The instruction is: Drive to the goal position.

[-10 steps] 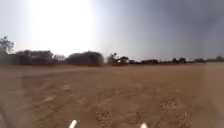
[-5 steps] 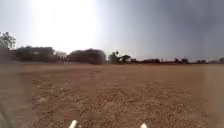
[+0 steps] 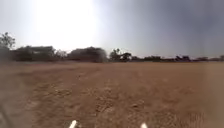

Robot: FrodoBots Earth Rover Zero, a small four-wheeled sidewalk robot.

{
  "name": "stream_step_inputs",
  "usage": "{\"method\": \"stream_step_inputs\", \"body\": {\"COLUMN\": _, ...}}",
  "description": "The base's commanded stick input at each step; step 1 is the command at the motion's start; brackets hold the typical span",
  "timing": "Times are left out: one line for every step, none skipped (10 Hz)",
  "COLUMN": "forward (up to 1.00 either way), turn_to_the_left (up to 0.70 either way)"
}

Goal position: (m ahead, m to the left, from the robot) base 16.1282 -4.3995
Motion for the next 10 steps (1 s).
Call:
{"method": "stream_step_inputs", "body": {"forward": 0.50, "turn_to_the_left": 0.00}}
{"method": "stream_step_inputs", "body": {"forward": 0.50, "turn_to_the_left": 0.00}}
{"method": "stream_step_inputs", "body": {"forward": 0.50, "turn_to_the_left": 0.00}}
{"method": "stream_step_inputs", "body": {"forward": 0.50, "turn_to_the_left": 0.00}}
{"method": "stream_step_inputs", "body": {"forward": 0.50, "turn_to_the_left": 0.00}}
{"method": "stream_step_inputs", "body": {"forward": 0.50, "turn_to_the_left": 0.00}}
{"method": "stream_step_inputs", "body": {"forward": 0.50, "turn_to_the_left": 0.00}}
{"method": "stream_step_inputs", "body": {"forward": 0.50, "turn_to_the_left": 0.00}}
{"method": "stream_step_inputs", "body": {"forward": 0.50, "turn_to_the_left": 0.00}}
{"method": "stream_step_inputs", "body": {"forward": 0.50, "turn_to_the_left": 0.00}}
